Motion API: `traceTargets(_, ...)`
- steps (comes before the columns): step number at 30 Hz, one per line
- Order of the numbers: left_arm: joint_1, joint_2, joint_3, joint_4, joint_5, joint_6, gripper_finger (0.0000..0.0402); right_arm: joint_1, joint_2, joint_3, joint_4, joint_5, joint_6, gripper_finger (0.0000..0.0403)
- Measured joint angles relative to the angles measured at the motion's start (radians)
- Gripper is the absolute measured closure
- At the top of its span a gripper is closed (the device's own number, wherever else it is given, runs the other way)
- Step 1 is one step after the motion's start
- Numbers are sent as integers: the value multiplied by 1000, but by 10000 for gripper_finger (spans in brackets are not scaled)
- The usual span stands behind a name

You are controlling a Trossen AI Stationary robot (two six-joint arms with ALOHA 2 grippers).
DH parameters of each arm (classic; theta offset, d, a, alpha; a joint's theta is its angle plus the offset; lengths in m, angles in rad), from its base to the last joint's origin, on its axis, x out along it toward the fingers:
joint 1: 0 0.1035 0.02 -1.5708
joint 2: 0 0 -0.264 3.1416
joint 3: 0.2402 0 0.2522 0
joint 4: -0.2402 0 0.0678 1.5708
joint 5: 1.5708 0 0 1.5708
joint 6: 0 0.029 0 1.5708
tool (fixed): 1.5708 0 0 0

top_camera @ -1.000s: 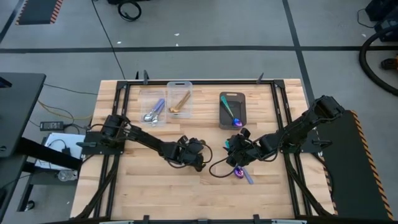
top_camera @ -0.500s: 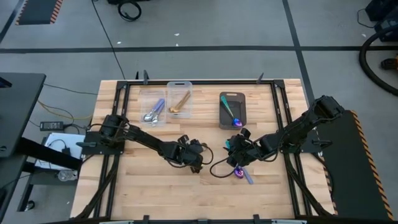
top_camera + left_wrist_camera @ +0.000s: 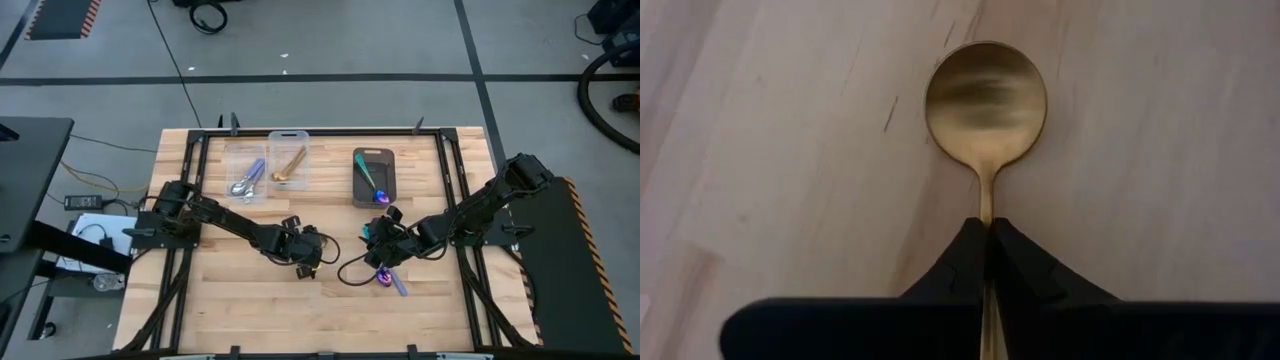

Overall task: Sort silverware by color (type)
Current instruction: Put the gold spoon into the right transparent bin

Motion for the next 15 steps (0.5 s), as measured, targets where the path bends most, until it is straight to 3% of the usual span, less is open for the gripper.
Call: traceTargets(15, -19, -33, -2, -61, -49, 37, 391, 0, 0, 0, 0, 1, -1, 193)
